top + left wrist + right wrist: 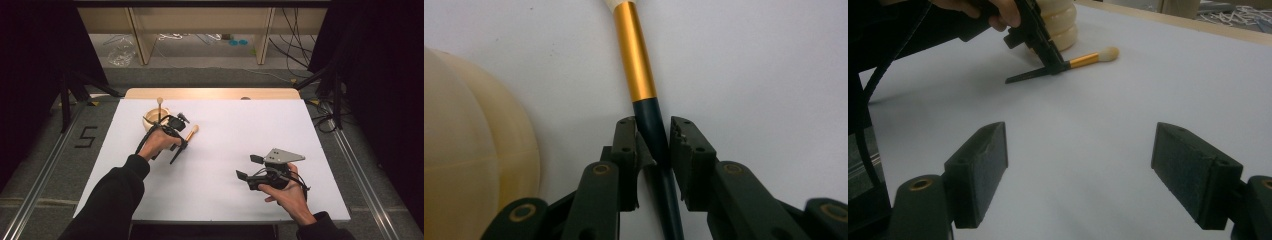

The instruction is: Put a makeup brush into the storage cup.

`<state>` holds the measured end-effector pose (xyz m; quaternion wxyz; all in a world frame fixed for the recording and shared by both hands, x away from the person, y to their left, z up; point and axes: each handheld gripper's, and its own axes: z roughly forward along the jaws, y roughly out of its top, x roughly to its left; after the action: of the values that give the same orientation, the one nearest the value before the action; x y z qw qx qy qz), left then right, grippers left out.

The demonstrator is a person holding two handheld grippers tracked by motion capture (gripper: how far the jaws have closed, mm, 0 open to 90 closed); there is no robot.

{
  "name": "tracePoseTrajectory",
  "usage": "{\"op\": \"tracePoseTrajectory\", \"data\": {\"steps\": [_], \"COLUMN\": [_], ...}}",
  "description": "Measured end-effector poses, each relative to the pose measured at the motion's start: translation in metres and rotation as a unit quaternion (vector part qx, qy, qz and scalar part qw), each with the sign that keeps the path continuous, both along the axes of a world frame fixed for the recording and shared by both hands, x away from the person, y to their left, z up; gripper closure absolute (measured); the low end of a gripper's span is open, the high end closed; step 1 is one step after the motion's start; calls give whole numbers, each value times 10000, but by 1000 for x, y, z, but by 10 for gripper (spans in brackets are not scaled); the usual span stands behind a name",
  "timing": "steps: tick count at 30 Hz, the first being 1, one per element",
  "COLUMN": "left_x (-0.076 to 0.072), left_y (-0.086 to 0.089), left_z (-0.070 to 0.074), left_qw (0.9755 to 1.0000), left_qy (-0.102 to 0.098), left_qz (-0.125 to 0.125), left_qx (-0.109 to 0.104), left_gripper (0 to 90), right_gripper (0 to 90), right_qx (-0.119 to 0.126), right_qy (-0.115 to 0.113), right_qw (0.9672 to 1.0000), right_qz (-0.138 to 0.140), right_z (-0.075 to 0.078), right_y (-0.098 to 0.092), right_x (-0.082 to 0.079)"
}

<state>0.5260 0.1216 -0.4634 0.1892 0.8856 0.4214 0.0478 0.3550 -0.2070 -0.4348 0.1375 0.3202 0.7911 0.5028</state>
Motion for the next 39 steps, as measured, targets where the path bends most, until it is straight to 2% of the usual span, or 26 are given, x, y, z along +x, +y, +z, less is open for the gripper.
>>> {"op": "tracePoseTrajectory", "data": {"steps": [1,3,4,5,9,12,13,16,18,21,22,24,28,29,32,35,36,37,39], "left_x": [-1,0,2,3,5,7,6,6,7,7,5,8,7,7,7,7,7,8,8], "left_y": [-1,-2,-2,-2,-5,-6,-7,-9,-8,-8,-8,-7,-9,-9,-9,-9,-9,-9,-9], "left_z": [0,0,1,2,3,4,4,4,5,5,5,5,5,5,5,5,5,5,6], "left_qw": [9999,10000,9998,9995,9988,9972,9976,9966,9952,9950,9957,9944,9948,9948,9946,9941,9939,9936,9922], "left_qy": [60,73,23,30,89,106,126,163,202,234,318,234,209,217,225,217,217,228,232], "left_qz": [102,40,-150,-220,-335,-507,-474,-544,-655,-649,-533,-715,-669,-670,-691,-737,-753,-776,-878], "left_qx": [-48,23,161,207,350,530,496,595,698,724,690,738,734,732,739,764,773,786,854], "left_gripper": [734,738,741,746,770,775,776,778,777,777,777,776,775,775,775,777,779,780,780], "right_gripper": [236,236,236,236,236,236,237,237,237,237,237,237,237,237,237,237,237,237,237], "right_qx": [0,0,-3,-1,1,0,3,3,3,0,1,8,12,82,11,12,84,25,12], "right_qy": [-3,-3,-5,0,-4,-1,1,0,1,-1,1,16,20,-25,12,12,-24,15,11], "right_qw": [10000,10000,10000,10000,10000,10000,10000,10000,10000,10000,10000,10000,10000,10000,10000,10000,10000,10000,10000], "right_qz": [1,1,1,1,5,6,4,9,7,9,8,11,12,18,2,2,13,15,3], "right_z": [0,0,0,0,0,0,0,0,0,0,0,0,0,-1,0,0,-1,0,0], "right_y": [0,0,0,0,0,0,0,0,0,0,0,1,1,2,1,1,2,1,1], "right_x": [0,0,0,0,0,0,0,0,0,0,0,0,0,0,-1,0,0,0,-1]}}
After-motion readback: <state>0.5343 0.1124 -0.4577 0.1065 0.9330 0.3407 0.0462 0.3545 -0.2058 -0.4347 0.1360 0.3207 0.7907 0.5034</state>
